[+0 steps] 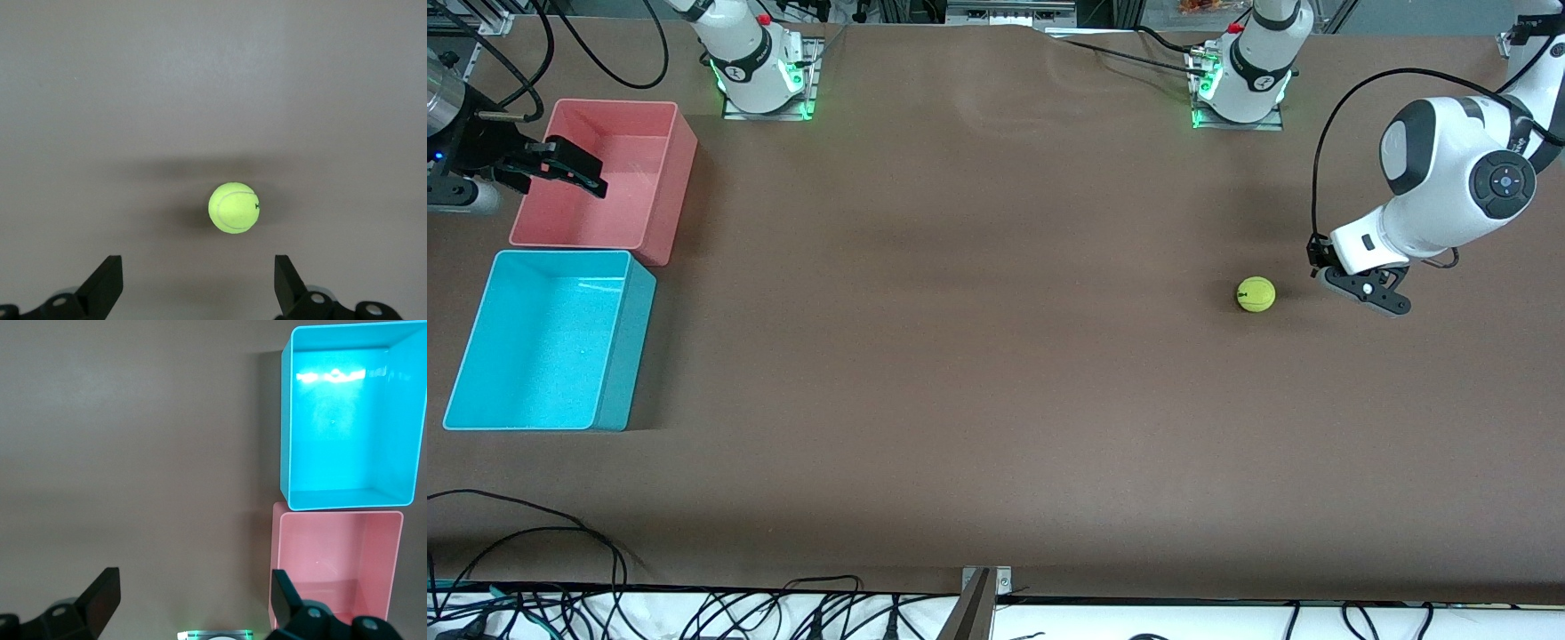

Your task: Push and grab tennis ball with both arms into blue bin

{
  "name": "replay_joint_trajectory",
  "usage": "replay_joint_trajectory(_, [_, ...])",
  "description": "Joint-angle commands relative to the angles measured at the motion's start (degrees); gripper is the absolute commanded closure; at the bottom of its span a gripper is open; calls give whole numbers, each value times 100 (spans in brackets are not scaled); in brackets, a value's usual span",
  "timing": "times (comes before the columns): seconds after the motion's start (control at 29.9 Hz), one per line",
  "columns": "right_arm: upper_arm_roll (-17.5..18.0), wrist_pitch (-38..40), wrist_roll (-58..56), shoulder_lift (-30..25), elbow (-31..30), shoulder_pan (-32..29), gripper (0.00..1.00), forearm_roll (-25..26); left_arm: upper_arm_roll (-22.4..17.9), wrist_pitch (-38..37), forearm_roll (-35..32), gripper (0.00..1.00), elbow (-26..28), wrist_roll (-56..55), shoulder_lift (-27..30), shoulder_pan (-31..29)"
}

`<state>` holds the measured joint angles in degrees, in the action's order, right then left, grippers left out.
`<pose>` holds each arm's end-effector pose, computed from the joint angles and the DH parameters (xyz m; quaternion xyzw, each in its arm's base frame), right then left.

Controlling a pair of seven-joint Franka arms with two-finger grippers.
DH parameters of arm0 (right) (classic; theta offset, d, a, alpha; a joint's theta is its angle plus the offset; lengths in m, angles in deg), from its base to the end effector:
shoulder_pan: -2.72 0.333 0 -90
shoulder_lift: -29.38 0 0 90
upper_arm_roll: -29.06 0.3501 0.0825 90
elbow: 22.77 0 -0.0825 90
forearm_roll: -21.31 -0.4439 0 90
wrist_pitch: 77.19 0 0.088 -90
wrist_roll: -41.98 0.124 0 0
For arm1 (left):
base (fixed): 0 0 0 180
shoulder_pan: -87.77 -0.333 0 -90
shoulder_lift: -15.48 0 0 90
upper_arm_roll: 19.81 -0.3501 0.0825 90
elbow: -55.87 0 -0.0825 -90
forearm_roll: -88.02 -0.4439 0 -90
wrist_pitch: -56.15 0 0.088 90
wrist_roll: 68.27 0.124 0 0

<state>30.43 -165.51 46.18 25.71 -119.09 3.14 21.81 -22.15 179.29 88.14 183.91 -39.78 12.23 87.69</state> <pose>0.5853 0.0176 0.6193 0.9991 -0.0210 -0.0375 0.0071 0.5592 0.0235 0.3117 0.9719 -0.2243 -0.0686 0.0186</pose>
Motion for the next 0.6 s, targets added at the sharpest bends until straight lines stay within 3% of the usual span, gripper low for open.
replay_joint_trajectory(0.0, [-6,25,28,-82,-28,19,0,-85,23,70,-136,100,45,430,-70,-106])
replay_joint_trajectory(0.3, [-6,25,37,-82,-28,19,0,-85,23,105,-145,100,177,737,-175,-98])
replay_joint_trajectory(0.57, [-6,25,37,-82,-28,19,0,-85,32,517,-443,100,230,2020,-290,-98])
